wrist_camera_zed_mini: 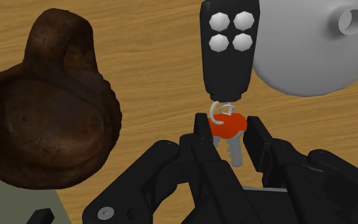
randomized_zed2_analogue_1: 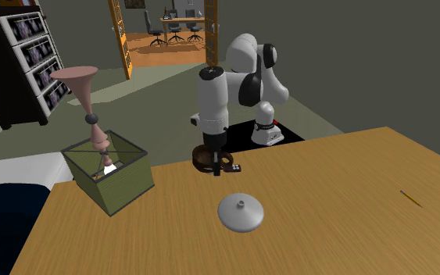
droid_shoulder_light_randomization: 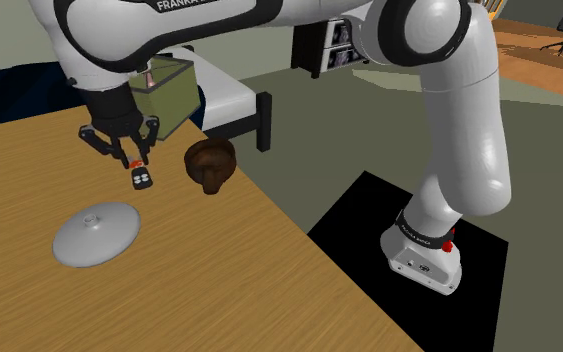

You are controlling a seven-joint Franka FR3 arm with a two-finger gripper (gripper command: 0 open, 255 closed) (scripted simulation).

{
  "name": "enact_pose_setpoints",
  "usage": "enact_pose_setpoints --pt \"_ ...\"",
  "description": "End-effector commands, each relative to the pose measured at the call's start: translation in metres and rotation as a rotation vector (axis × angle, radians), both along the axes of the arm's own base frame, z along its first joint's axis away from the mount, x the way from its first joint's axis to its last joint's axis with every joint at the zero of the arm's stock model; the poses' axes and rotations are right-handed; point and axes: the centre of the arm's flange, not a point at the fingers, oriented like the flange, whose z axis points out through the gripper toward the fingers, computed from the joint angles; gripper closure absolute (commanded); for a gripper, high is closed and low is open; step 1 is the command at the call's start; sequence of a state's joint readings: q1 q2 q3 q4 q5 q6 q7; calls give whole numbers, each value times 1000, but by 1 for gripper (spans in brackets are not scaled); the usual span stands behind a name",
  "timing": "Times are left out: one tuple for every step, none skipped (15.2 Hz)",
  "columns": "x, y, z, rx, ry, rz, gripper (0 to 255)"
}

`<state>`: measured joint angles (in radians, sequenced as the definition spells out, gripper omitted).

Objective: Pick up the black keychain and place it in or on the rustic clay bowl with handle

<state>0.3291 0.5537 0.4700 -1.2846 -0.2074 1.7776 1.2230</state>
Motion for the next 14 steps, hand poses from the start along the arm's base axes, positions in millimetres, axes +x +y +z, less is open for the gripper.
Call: enact_pose_setpoints --pt "0 -2 11 0 0 0 255" --pt "0 -2 16 0 0 0 255" --pt "0 -2 22 0 0 0 255" --pt "0 -2 27 0 0 0 255" --pt "0 -2 32 0 0 0 255" --pt "0 -2 37 0 0 0 255" --pt "0 -2 43 0 0 0 255" --pt "0 -2 48 0 0 0 255" --pt "0 -2 52 0 0 0 255" --pt "-4 -15 52 0 0 0 255" --pt "-7 -28 53 0 0 0 255" --pt "-11 -40 54 0 0 0 255" --pt "-14 -53 54 0 0 0 255" --pt "-18 -66 55 0 0 0 255"
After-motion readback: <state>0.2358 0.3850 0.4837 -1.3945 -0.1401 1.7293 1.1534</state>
